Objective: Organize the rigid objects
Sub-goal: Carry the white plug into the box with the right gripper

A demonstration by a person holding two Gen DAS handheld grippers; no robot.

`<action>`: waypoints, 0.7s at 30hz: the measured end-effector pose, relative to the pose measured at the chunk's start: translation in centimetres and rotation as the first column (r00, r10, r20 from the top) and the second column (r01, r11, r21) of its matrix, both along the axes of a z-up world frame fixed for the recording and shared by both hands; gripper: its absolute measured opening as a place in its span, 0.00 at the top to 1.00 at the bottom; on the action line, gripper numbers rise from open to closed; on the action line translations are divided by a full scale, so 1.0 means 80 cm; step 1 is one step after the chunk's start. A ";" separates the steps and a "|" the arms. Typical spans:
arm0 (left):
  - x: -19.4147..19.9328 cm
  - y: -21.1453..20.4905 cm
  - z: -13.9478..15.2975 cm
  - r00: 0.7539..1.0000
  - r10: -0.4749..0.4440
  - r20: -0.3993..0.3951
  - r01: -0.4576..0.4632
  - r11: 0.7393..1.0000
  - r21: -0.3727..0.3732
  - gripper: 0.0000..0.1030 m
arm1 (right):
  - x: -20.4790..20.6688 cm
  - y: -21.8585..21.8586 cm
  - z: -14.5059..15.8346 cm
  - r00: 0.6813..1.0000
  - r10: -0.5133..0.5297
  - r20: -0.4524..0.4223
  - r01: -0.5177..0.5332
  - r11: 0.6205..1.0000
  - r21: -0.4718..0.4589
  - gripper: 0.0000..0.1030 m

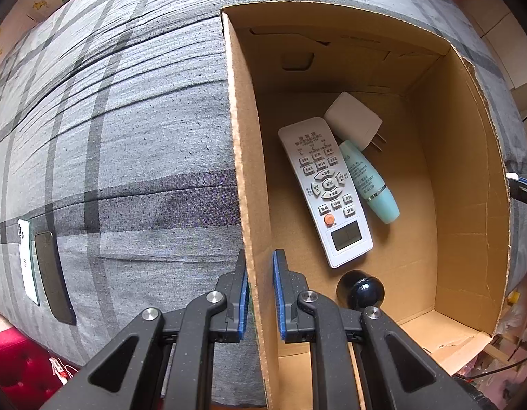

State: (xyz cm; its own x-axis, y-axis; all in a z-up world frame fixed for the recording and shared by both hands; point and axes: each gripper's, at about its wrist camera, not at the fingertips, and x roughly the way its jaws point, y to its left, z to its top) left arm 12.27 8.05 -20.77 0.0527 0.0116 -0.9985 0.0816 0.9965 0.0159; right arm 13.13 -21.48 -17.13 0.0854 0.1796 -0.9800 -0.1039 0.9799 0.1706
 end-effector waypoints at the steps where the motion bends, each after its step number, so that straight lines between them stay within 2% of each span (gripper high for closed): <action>1: 0.000 0.000 0.000 1.000 -0.001 0.000 0.001 1.000 0.000 0.87 | 0.000 0.002 0.002 1.000 0.000 0.003 0.000 1.000 0.000 0.69; 12: -0.001 0.002 0.001 1.000 -0.002 0.004 0.002 1.000 -0.009 0.87 | 0.004 0.026 0.053 0.999 0.016 0.039 -0.017 1.000 0.016 0.69; 21: -0.002 0.002 0.002 1.000 -0.006 0.005 0.006 1.000 -0.015 0.87 | 0.001 0.071 0.085 0.994 0.080 0.071 -0.084 0.995 0.056 0.69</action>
